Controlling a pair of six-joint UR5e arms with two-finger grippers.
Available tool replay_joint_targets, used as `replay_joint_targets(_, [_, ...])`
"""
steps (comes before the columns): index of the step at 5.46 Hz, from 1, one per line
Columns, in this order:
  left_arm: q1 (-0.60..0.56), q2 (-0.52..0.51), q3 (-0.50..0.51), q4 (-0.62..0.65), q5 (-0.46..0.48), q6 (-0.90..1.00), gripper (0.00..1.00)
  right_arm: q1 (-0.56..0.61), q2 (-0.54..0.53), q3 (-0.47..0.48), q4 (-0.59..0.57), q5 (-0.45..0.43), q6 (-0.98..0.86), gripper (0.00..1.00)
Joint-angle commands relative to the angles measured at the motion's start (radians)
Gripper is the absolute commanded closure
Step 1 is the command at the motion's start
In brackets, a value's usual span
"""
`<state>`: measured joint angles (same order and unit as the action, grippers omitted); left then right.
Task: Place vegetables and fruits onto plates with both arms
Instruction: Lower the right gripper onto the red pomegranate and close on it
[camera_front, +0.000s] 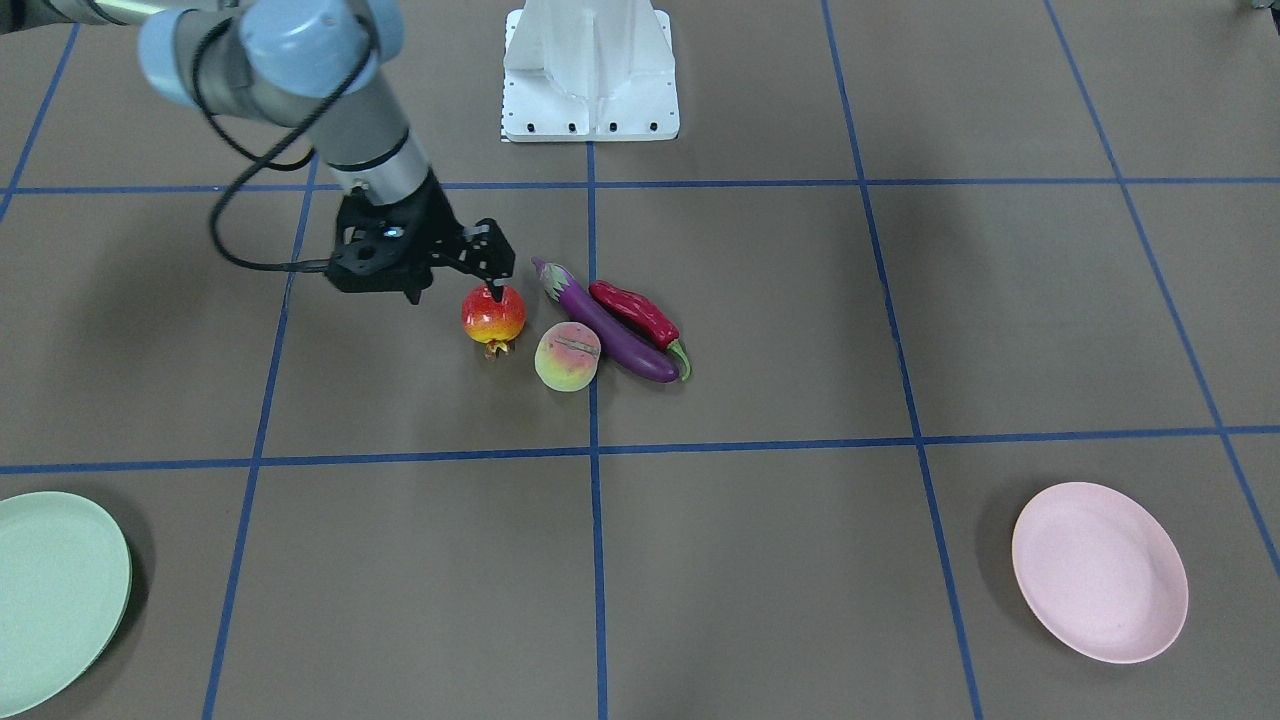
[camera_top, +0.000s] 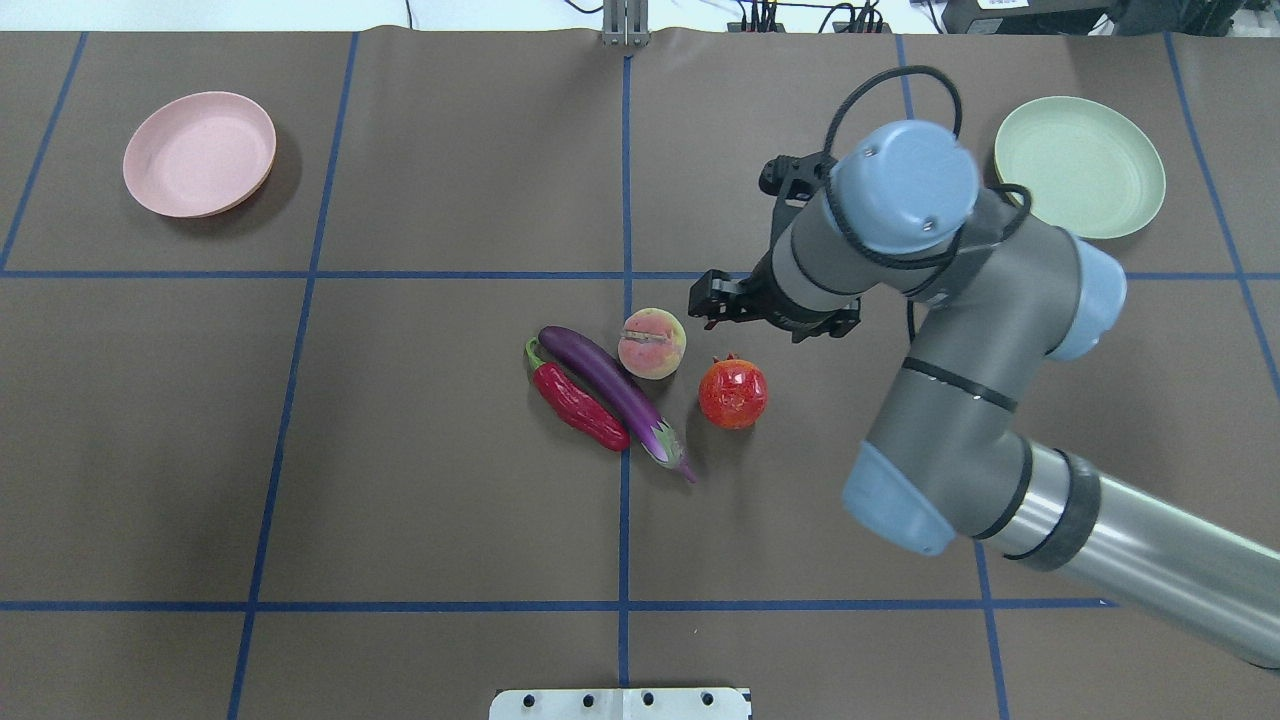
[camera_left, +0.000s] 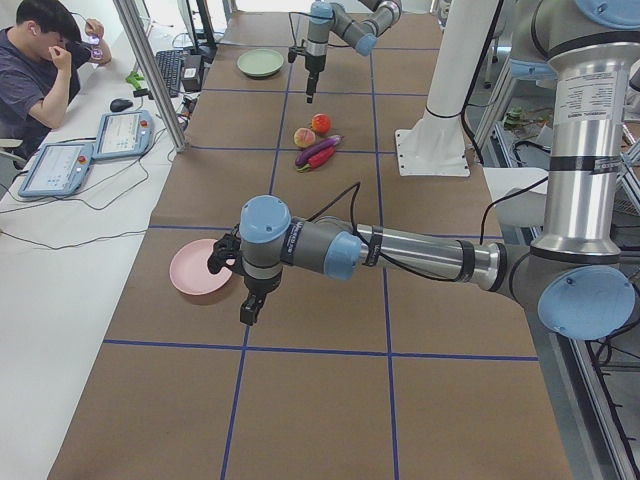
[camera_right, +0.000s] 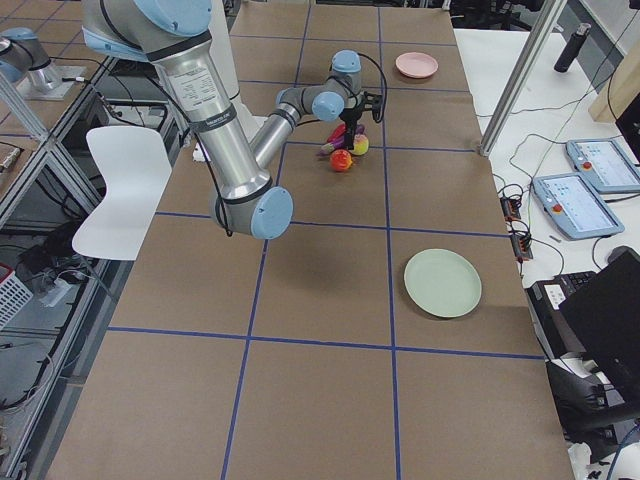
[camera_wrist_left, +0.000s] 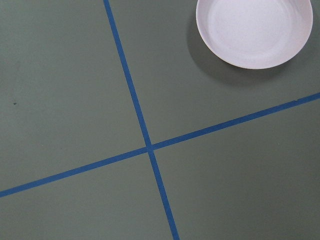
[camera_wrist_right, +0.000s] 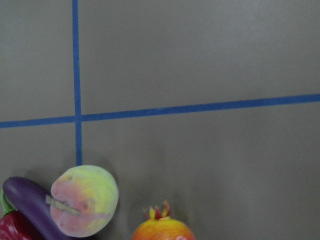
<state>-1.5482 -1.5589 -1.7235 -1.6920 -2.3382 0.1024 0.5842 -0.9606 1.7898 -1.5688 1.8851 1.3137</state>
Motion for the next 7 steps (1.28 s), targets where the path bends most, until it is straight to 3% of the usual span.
replay_joint_targets(1, [0.002, 0.000, 0.001, 0.000, 0.000, 0.000, 0.00, -0.078, 0.083, -0.139, -0.045, -0.087, 0.064, 0.00])
replay_joint_targets(4, [0.002, 0.000, 0.001, -0.001, -0.001, 0.000, 0.00, -0.047, 0.014, -0.075, -0.103, -0.075, -0.101, 0.00])
replay_joint_targets(7, [0.002, -0.001, 0.001, -0.001, 0.000, 0.000, 0.00, -0.095, 0.010, -0.090, -0.086, -0.086, -0.085, 0.00])
